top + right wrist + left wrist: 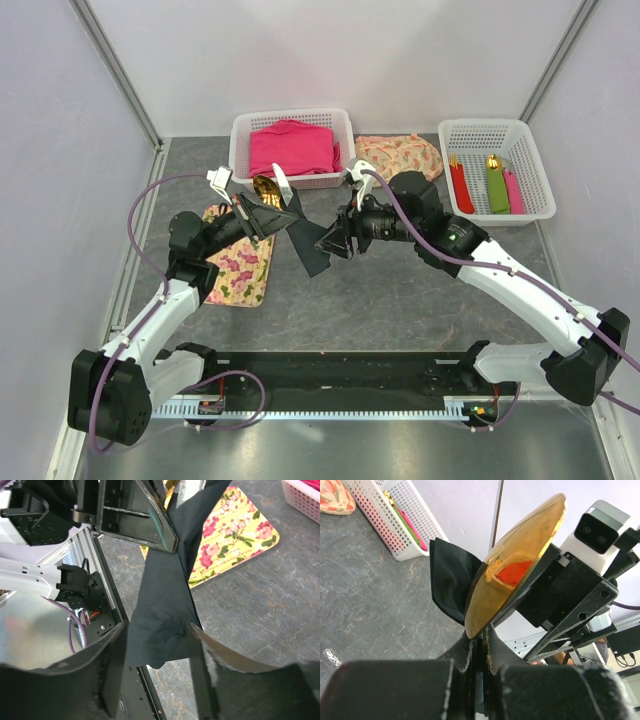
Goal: Place the utensils on the paper napkin and roll it up
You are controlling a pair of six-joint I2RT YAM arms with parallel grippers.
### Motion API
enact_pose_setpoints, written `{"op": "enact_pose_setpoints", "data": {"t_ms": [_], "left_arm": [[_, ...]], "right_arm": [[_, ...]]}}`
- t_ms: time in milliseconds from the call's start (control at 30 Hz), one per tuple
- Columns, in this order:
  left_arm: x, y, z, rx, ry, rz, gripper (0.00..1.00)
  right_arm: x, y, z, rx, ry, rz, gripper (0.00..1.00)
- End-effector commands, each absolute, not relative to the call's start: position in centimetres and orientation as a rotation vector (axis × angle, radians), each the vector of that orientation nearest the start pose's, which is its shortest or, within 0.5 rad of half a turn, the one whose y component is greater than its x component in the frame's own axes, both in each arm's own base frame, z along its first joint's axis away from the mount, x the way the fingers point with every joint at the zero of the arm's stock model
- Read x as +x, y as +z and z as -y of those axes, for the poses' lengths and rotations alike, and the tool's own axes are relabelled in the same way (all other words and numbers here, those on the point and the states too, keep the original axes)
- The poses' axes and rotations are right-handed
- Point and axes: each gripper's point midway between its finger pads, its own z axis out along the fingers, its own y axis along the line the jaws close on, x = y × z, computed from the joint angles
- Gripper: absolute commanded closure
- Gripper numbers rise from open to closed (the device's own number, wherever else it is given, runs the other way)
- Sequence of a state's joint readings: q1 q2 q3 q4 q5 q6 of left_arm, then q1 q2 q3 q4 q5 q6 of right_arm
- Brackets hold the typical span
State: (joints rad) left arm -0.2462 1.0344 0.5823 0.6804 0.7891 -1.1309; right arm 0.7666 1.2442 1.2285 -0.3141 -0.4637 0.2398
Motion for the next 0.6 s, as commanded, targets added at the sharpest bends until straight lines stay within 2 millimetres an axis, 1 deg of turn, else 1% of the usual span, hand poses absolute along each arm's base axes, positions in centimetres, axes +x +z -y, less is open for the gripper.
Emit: {"op": "enact_pose_setpoints", "data": {"t_ms": [0,200,333,400,567], "left_arm": [[25.1,34.0,21.9,0.142,-1.621,-1.528,0.98],[25.1,33.9,21.9,0.144,-1.622,-1.526,0.98],[25.1,34.1,21.9,0.147,-1.622,-1.521,0.98],[25.0,34.2,21.9,0.148,-1.622,-1.52,0.98],[25.0,34.1,21.9,0.148,-1.623,-1.519,0.98]], "right_arm": [[22.0,30.0,-33.0,-0.857,1.075,-1.829,0.39],[21.6,29.5,-33.7,-0.856,1.137,-1.835,0.36],[21.4,29.5,-34.5,-0.858,1.183,-1.825,0.38],[21.2,29.1,-34.9,-0.86,1.199,-1.838,0.38],[21.0,29.1,-35.4,-0.858,1.23,-1.834,0.39]]}}
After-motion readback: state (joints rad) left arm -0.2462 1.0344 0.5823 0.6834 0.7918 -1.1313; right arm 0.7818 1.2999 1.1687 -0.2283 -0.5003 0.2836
